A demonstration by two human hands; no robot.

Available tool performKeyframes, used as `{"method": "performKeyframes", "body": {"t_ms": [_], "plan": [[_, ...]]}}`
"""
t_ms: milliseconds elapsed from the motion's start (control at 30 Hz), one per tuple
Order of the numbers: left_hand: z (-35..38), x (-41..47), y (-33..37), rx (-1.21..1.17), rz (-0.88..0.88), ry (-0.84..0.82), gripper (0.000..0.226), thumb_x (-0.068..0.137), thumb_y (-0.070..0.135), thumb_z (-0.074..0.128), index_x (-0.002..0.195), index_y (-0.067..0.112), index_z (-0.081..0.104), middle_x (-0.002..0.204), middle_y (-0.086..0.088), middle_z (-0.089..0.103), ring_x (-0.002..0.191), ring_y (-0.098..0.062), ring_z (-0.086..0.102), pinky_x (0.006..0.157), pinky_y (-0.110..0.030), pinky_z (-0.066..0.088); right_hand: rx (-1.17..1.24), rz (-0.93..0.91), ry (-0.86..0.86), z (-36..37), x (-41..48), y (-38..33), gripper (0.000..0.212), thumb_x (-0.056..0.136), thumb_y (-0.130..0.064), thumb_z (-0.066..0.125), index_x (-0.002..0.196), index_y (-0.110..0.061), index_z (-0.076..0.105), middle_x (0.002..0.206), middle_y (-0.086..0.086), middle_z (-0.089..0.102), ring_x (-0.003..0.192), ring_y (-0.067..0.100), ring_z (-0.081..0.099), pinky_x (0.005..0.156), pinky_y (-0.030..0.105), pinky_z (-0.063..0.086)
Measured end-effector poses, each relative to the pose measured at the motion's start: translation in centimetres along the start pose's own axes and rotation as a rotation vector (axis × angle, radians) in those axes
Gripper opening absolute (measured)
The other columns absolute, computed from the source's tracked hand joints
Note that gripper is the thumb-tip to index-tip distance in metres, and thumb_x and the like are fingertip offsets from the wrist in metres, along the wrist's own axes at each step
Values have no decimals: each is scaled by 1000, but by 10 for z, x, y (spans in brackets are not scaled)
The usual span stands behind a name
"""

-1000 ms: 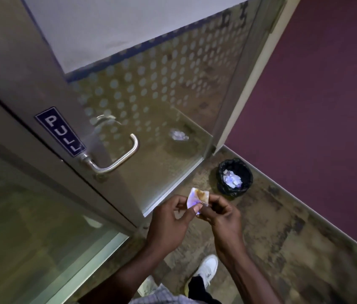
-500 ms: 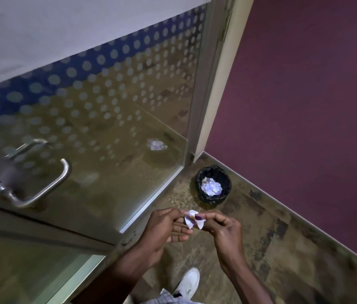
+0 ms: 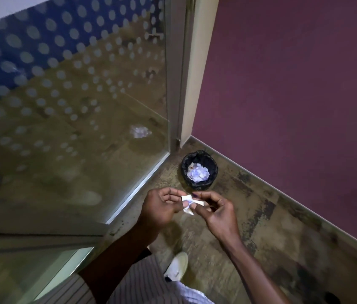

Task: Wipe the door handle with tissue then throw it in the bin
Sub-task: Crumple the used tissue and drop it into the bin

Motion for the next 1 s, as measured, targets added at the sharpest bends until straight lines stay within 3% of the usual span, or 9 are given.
{"method": "performKeyframes", "body": {"t_ms": [100,167,333,467,567,700,767,867,1000], "plan": [[3,19,3,105,52,-3,28,79,-7,93,89,16,81,77,-2,83,68,-10,77,70,-19,62,-79,33,5,-2,16,9,26,82,-3,91,103,-16,84,94,-4,85,80,4,77,73,24,61],[4,34,5,207,92,0,26,77,-5,94,90,14,83,80,-4,84,69,-8,76,71,-18,62,-138,42,11,-2,28,14,26,81,-7,93,103,-18,85,88,-4,83,73,-1,72,70,21,58],[8,81,17,510,198,-38,21,76,12,96,91,20,83,79,7,82,67,4,73,68,-13,56,-297,78,31,0,68,21,15,82,-13,91,91,-23,84,81,-9,78,70,5,67,71,31,57],[13,130,31,690,280,-89,21,78,17,97,92,15,82,87,4,85,78,-12,80,80,-28,62,-356,148,92,0,105,26,14,82,-10,88,86,-23,83,75,-9,76,64,3,64,66,30,54],[10,173,37,830,274,-121,14,83,23,90,92,21,80,91,8,85,79,-7,77,82,-29,59,-416,177,148,1,135,32,16,82,-7,86,87,-22,84,76,-10,77,66,5,67,65,28,53],[0,228,37,1007,248,-182,8,91,30,79,95,24,79,102,5,85,96,-17,80,83,-29,57,-506,205,207,1,173,43,14,84,-7,82,91,-19,84,89,-3,83,79,17,75,75,32,58],[-4,252,33,1058,236,-210,9,93,33,77,94,24,77,103,2,85,99,-21,80,80,-26,51,-557,182,234,1,191,49,13,84,-7,81,92,-17,84,90,-2,83,75,15,72,75,29,57],[-4,284,24,1163,246,-258,20,99,35,73,102,16,79,110,-6,85,107,-30,79,92,-35,57,-624,185,262,-1,219,63,9,84,-8,83,91,-14,81,87,3,81,73,20,71,71,25,48],[-4,318,6,1284,171,-280,23,103,34,66,113,16,77,120,-10,80,114,-35,76,86,-38,57,-752,154,282,-5,254,89,9,85,-6,77,94,-9,78,93,14,77,81,34,72,76,35,55]]}}
Point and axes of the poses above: each hand's wrist, its own x-axis towards the middle knuckle, its own z-axis out of the palm, y = z × x, the point moved 3 cm from there along x, towards the middle knuckle
